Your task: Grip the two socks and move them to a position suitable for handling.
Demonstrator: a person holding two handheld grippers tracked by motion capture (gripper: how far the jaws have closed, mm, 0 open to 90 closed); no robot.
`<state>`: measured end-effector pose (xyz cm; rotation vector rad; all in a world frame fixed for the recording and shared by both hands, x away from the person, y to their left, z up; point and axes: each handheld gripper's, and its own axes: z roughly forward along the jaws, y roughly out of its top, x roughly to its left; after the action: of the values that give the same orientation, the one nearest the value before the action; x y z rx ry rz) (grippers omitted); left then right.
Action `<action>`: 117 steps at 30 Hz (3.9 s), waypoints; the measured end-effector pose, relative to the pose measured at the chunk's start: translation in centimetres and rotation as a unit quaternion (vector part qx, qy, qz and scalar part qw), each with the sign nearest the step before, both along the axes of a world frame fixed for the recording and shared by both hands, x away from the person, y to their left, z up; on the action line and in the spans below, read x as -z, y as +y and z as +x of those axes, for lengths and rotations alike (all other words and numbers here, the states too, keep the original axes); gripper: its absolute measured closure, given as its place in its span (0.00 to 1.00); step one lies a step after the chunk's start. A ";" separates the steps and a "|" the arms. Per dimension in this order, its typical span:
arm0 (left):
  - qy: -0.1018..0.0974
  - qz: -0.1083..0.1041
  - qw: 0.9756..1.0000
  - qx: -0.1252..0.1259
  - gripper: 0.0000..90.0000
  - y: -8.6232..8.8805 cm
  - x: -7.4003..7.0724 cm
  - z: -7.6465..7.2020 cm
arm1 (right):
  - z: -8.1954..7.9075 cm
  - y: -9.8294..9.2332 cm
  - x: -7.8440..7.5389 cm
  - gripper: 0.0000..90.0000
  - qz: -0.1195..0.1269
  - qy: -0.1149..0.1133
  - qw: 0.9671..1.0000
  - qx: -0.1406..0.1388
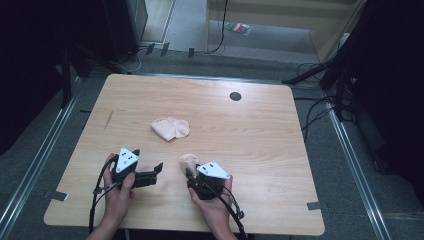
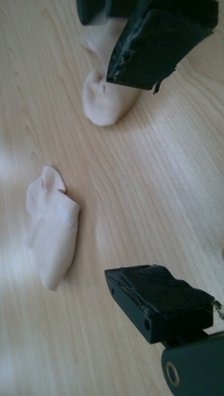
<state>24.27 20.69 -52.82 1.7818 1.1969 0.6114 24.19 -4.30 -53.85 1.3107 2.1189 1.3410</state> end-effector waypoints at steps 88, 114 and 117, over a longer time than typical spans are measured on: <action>0.063 0.014 0.984 0.165 0.77 -4.4 1.4 -1.4 | 3.4 -8.3 0.7 0.66 0.005 0.059 0.995 0.075; 0.065 0.079 0.987 0.124 1.00 -1.4 0.4 -0.3 | 0.2 -7.9 -0.5 1.00 0.025 0.055 0.997 0.044; 0.066 0.084 0.986 0.129 1.00 -1.4 0.6 -0.4 | 0.2 -8.3 -0.3 1.00 0.028 0.061 0.997 0.048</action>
<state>23.90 19.25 -53.47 2.1070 1.0018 0.4583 24.35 -12.55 -53.56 1.5319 2.0802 1.3212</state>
